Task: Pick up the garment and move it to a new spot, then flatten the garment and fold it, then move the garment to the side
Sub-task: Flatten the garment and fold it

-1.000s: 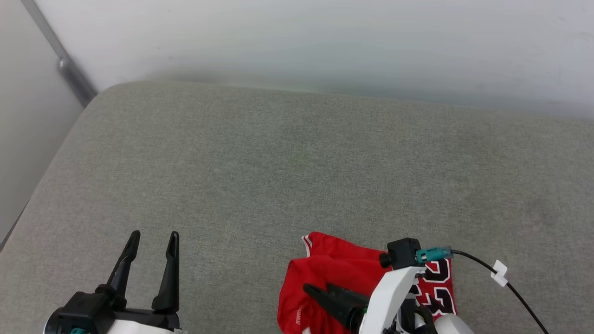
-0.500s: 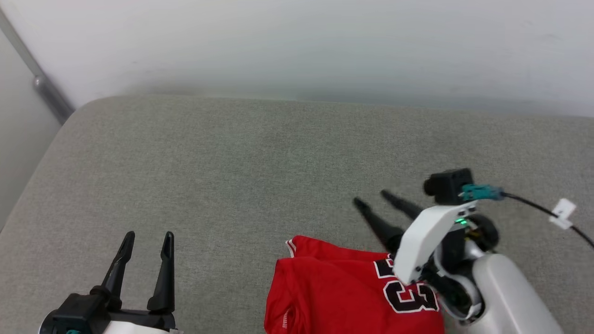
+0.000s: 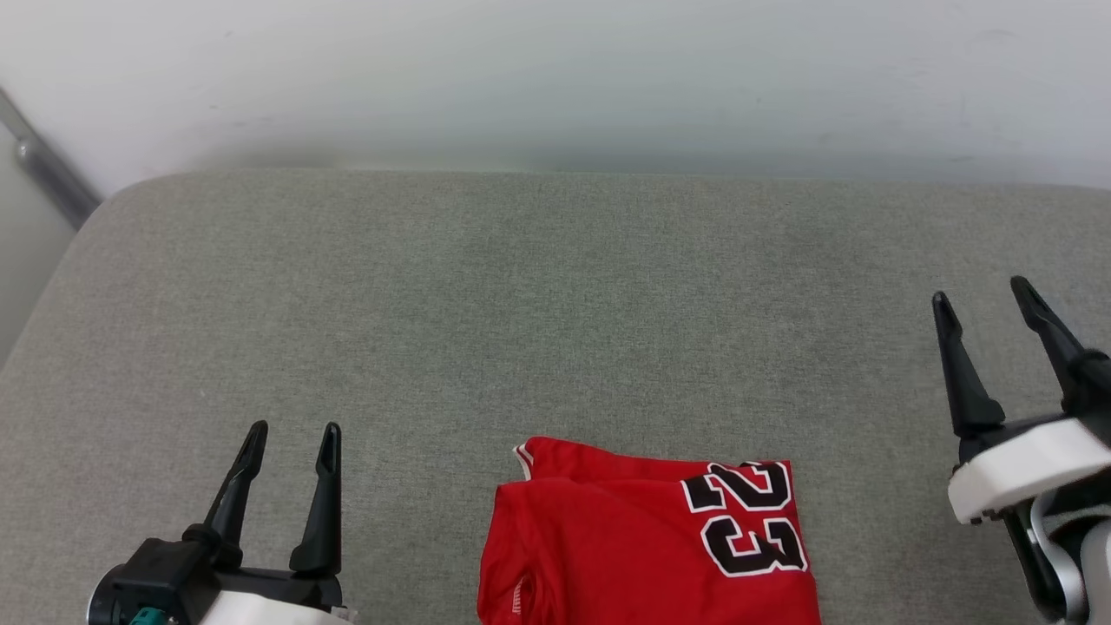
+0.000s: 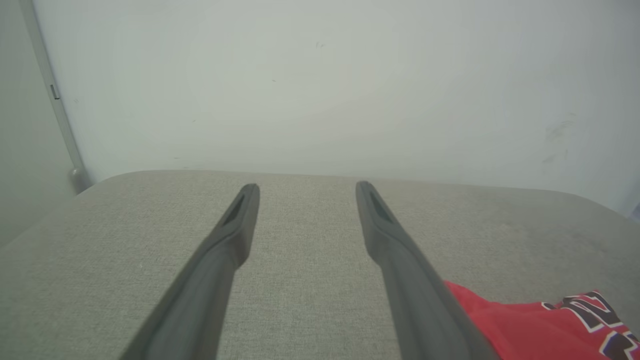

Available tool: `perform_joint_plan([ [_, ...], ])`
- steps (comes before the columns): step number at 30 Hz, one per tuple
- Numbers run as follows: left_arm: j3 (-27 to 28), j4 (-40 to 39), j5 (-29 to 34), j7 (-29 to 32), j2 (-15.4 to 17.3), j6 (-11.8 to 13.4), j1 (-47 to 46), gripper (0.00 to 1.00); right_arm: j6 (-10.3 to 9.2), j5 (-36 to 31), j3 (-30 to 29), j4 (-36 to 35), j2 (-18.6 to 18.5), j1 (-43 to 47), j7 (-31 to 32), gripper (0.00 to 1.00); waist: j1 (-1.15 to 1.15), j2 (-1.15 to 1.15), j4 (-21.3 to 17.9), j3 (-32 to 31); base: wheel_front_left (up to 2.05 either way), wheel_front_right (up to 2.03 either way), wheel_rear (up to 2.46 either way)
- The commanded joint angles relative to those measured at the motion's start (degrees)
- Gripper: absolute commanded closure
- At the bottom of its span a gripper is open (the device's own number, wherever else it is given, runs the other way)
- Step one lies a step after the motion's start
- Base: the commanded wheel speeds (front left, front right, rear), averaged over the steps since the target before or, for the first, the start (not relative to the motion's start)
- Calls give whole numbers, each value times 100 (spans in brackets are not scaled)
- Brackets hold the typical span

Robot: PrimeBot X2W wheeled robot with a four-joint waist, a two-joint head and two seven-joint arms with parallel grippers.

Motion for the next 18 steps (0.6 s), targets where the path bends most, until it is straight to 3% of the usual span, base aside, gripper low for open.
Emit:
perform_joint_plan([
  [1,0,-20,43,-13,-4,-8,-58,0,-4,-77,-155,-147,106,267,-222,0,0,0,-7,15,0,0,0],
  [10,-36,-68,32,-13,-26,-8,-48,0,-4,-268,-443,-763,755,1246,-866,0,0,0,-37,13,0,0,0],
  [18,59,-161,0,-13,-61,-8,33,0,-4,-306,-305,-742,982,1311,-967,0,0,0,-71,-52,0,0,0],
])
